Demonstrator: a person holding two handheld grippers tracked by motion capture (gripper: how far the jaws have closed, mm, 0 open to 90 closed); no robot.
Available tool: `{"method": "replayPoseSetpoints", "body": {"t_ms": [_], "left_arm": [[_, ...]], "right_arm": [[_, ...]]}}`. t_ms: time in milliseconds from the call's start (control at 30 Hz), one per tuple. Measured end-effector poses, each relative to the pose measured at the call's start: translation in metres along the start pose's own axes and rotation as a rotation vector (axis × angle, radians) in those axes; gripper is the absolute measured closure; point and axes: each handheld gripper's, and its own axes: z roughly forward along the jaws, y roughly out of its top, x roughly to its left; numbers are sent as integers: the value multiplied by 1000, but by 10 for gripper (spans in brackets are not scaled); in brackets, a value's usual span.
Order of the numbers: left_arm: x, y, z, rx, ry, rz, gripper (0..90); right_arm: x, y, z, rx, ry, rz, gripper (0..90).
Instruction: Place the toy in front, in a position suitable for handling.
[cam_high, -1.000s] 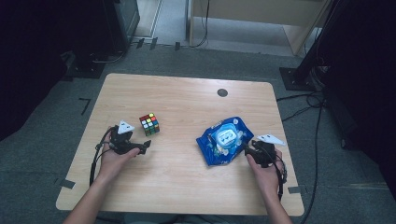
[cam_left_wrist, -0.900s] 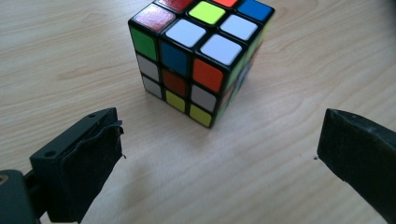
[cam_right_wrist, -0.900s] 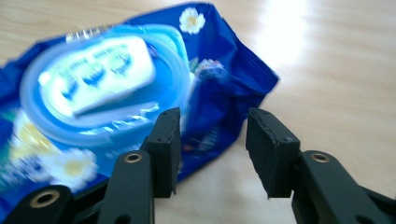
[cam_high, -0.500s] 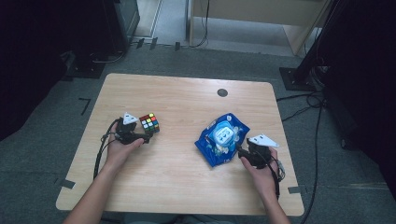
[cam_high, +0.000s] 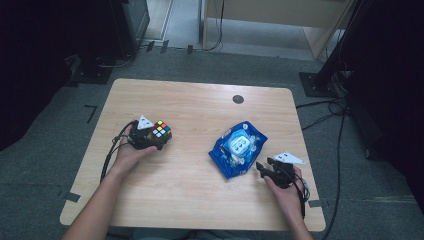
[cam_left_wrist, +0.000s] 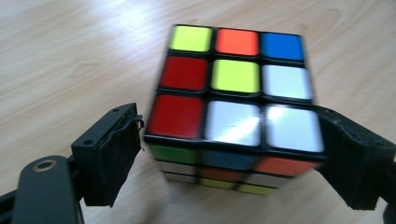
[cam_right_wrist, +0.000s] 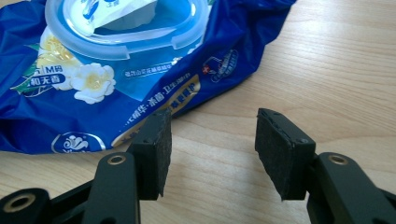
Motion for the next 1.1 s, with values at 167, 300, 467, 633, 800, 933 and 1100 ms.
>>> {"method": "replayPoseSetpoints", "body": {"t_ms": [167,300,467,633,800,933,1100], "left_arm": [[-24,3,0,39,119,24,198],[-30,5,9,52,180,-8,190],[-33,9,6,29,197,-71,335],[-47,6,2,37,193,-44,337],[-77,-5,-18,36,155,-56,337],[-97,-10,-31,18,136,-68,337],[-132,-22,-43,16,107,11,337]], "right_arm": [[4,1,3,7,2,-13,465],[8,2,5,10,4,-13,463],[15,3,5,4,17,-33,458],[16,3,7,2,7,-28,449],[19,4,5,-14,4,-24,449],[22,4,4,-15,20,-32,447],[26,4,5,-9,28,-37,445]]}}
